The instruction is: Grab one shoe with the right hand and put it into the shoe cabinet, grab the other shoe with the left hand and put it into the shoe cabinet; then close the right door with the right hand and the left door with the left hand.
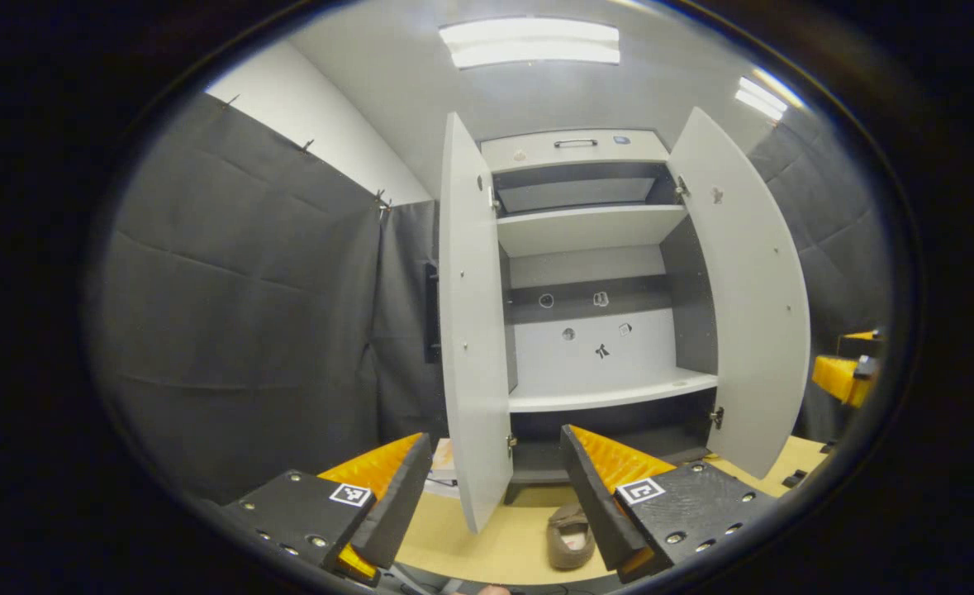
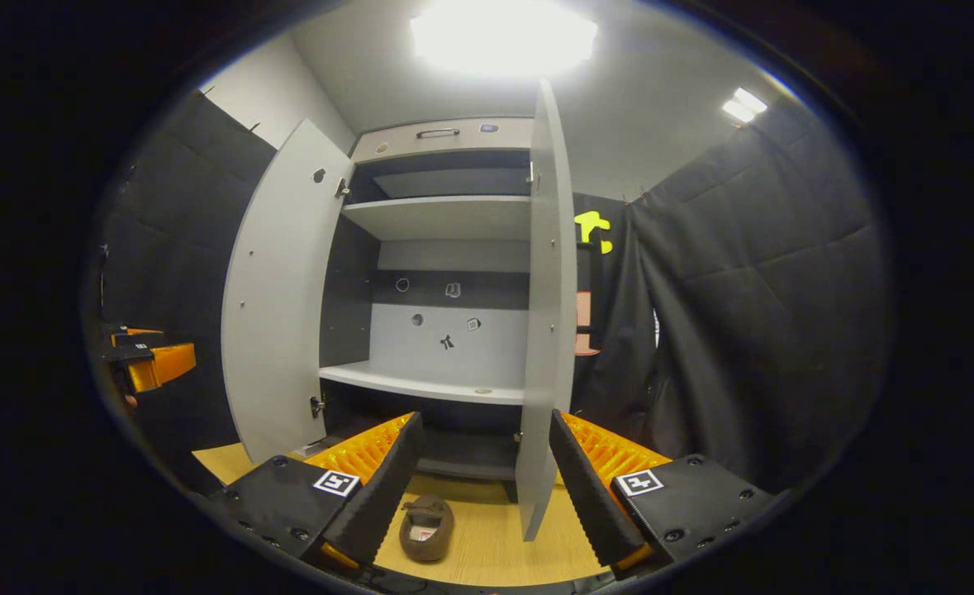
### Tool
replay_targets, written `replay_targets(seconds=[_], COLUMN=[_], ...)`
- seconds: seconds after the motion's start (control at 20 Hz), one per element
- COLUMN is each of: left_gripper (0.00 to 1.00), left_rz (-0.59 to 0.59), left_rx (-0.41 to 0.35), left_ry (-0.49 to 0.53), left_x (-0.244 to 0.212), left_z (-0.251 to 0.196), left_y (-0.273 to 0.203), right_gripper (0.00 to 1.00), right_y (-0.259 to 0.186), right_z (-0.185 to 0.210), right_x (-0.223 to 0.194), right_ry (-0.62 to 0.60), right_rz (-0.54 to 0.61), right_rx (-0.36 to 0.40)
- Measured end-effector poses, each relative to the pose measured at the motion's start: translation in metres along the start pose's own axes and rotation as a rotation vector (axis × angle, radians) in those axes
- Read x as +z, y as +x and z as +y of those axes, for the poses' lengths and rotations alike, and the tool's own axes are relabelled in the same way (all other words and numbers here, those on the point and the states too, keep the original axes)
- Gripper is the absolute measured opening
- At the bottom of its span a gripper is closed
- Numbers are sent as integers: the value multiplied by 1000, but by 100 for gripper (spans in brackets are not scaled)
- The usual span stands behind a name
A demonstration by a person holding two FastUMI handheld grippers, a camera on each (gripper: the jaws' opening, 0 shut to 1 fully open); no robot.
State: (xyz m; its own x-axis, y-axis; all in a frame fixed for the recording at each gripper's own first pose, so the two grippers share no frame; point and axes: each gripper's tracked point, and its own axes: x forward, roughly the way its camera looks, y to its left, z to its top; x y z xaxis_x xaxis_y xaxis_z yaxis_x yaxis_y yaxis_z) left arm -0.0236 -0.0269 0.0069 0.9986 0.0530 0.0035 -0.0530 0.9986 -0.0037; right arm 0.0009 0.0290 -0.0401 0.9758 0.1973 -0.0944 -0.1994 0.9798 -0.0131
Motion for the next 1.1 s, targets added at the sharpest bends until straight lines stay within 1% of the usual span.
replay_targets(seconds=[0.05,0.1,0.25,0.3,0.45,0.75,0.8,0.9,0.95,1.1], left_gripper=[98,91,90,98,98,98,98,98,99,98], left_rz=[0,4,5,7,21,34,38,48,53,66], left_rx=[4,9,27,31,56,108,118,135,141,162], left_ry=[-4,-3,9,8,2,14,17,18,18,27], left_x=[-1,-1,-3,-4,-7,-9,-9,-11,-12,-16], left_z=[0,1,2,3,5,12,13,15,16,18], left_y=[-1,-1,-1,0,-1,-1,-1,-2,-1,2], right_gripper=[97,96,97,97,97,96,97,96,98,98], right_y=[5,10,29,36,55,100,106,117,122,133], right_z=[8,15,37,44,66,93,97,104,107,112], right_x=[-6,-14,-38,-46,-74,-136,-147,-170,-180,-212], right_ry=[7,15,30,29,27,21,18,13,15,12], right_rz=[18,38,105,125,206,368,392,452,482,565], right_rx=[28,52,111,125,175,235,243,261,271,285])
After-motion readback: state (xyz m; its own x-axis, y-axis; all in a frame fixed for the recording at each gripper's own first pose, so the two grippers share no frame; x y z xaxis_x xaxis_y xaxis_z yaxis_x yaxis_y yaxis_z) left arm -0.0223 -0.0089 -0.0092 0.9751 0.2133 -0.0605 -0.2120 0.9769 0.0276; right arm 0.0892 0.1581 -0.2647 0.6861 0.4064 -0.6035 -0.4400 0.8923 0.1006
